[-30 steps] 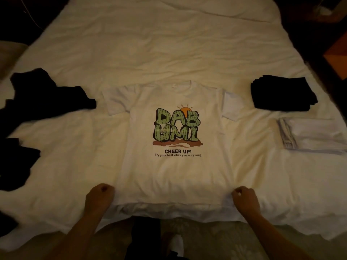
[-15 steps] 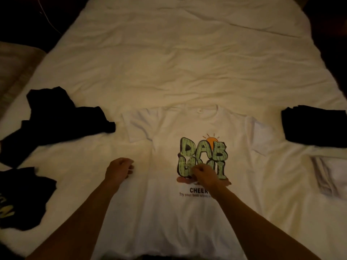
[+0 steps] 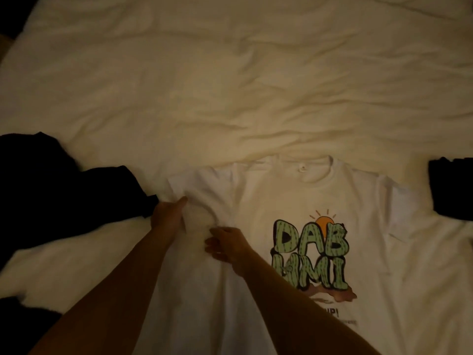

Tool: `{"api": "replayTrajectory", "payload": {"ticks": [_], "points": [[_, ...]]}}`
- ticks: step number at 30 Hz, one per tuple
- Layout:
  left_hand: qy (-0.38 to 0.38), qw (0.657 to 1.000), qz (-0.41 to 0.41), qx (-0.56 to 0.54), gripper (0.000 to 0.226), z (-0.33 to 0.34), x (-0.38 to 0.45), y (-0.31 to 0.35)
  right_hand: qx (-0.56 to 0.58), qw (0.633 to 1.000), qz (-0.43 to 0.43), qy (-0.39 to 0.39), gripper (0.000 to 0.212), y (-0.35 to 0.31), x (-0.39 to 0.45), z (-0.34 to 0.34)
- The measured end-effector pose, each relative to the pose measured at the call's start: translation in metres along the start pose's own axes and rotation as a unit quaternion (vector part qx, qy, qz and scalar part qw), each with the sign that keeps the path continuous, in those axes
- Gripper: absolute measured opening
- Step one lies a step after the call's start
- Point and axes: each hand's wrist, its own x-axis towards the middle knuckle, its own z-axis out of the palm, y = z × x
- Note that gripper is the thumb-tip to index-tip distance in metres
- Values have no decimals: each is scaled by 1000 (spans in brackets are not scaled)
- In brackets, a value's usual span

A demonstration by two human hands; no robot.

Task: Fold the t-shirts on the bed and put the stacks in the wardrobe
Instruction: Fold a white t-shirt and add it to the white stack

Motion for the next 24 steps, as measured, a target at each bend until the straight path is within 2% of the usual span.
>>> {"api": "replayTrajectory", "payload": {"ticks": [3, 7, 11, 16, 18, 20, 24], "points": [[-25, 999, -22, -37, 62, 5, 19, -2, 170, 983, 74, 0, 18, -3, 13, 23], [-65, 994, -7, -88, 27, 8, 10, 8, 344, 932, 104, 54, 9, -8, 26, 47], [-73, 986, 8, -152, 23, -8, 10, -1, 372, 918, 132, 44, 13, -9, 26, 67], [-123, 982, -24, -144, 44, -14, 18, 16, 392, 911, 124, 42, 8, -9, 14, 70], [-137, 977, -32, -162, 45, -11, 15, 29, 414, 903, 107, 40, 7, -11, 9, 68], [-127, 975, 5, -185, 37, -6, 7, 42, 444, 891, 90, 35, 22, -14, 5, 65], [-59, 980, 173, -78, 26, 12, -25, 66, 492, 868, 61, 20, 11, -20, -9, 55]]}}
